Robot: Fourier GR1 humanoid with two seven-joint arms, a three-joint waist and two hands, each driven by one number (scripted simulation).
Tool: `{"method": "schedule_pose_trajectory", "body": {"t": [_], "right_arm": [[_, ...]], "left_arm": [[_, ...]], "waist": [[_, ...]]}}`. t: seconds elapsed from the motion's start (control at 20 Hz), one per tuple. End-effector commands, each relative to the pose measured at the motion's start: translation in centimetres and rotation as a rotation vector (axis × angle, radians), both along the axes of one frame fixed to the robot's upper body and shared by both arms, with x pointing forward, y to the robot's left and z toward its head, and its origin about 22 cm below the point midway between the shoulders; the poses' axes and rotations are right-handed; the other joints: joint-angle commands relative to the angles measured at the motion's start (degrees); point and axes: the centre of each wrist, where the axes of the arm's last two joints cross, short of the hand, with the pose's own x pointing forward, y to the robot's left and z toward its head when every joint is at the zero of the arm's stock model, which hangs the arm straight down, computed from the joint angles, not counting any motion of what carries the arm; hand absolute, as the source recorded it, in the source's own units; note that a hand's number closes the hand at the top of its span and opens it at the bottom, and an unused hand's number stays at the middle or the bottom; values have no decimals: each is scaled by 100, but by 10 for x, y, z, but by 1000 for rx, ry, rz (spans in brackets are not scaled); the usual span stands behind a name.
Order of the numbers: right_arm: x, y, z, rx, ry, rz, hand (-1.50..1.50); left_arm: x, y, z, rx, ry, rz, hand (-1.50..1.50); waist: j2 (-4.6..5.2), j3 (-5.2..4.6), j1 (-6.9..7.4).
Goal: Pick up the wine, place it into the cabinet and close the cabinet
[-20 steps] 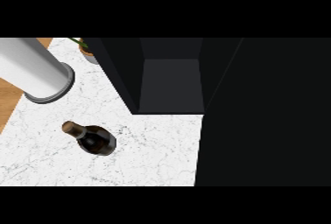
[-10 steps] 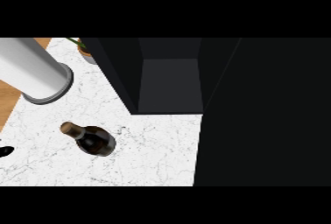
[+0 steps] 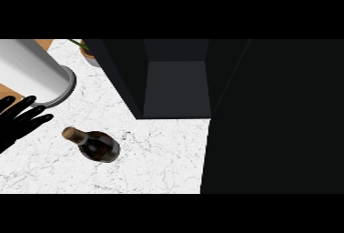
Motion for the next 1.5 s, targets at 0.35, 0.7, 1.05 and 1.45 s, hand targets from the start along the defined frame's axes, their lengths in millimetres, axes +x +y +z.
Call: {"method": "schedule_pose_trajectory", "body": {"t": [0.35,0.7,1.05,1.45], "right_arm": [[-16,-2,13,13,-36,20,-150],[-18,-6,8,12,-37,4,-150],[-11,4,10,25,-29,18,-150],[0,0,16,17,-51,9,-150]], "left_arm": [[49,-11,-45,115,41,4,-150],[59,-18,-95,162,90,0,-150],[70,-12,-115,171,109,18,-150],[50,-29,-156,195,151,17,-150]], "waist": [[3,-2,10],[9,-3,-8],[19,-8,-18],[52,-24,-77]]}}
